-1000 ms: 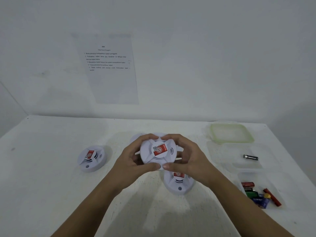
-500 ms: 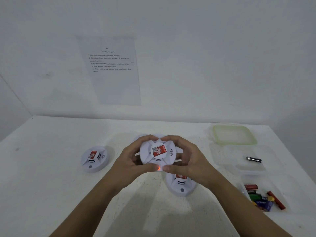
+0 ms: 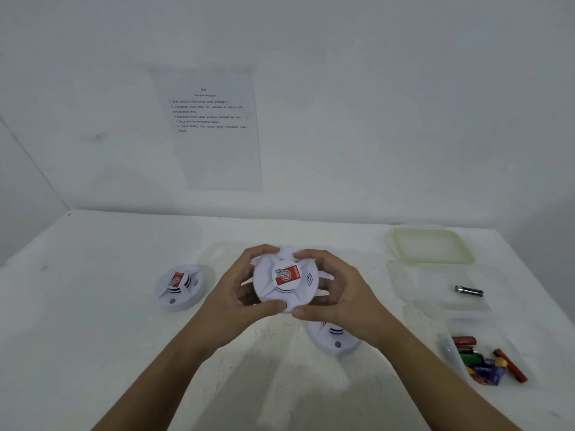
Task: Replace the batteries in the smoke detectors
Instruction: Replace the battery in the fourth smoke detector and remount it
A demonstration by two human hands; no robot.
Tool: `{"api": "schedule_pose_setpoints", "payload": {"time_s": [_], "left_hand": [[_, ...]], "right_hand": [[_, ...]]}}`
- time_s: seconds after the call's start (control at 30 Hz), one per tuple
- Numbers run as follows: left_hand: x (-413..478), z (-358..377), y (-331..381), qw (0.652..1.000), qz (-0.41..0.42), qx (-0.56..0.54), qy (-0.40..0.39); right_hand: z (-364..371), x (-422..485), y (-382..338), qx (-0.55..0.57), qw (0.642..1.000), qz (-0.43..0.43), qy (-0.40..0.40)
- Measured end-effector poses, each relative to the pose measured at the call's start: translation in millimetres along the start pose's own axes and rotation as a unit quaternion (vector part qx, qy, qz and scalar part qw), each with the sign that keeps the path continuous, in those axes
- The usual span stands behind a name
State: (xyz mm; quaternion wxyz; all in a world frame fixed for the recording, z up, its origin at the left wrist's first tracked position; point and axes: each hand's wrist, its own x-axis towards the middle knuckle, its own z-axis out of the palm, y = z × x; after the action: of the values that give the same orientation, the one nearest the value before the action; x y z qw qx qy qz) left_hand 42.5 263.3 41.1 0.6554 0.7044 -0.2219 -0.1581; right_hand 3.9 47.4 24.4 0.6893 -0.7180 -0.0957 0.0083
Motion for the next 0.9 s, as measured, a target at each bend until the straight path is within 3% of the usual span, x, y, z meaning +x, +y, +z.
{"api": "schedule_pose_setpoints", "payload": {"time_s": [0.57,0.9], "left_hand": [[-13,-11,-8,1.0,-0.003,-0.004,0.001],[-19,-14,-22,0.999,-0.045,0.02,0.013]], "right_hand": [[18,0,10,0.005,1.0,0.011,0.007],[29,-4,27,0.007,0.999,0.035,0.022]]}}
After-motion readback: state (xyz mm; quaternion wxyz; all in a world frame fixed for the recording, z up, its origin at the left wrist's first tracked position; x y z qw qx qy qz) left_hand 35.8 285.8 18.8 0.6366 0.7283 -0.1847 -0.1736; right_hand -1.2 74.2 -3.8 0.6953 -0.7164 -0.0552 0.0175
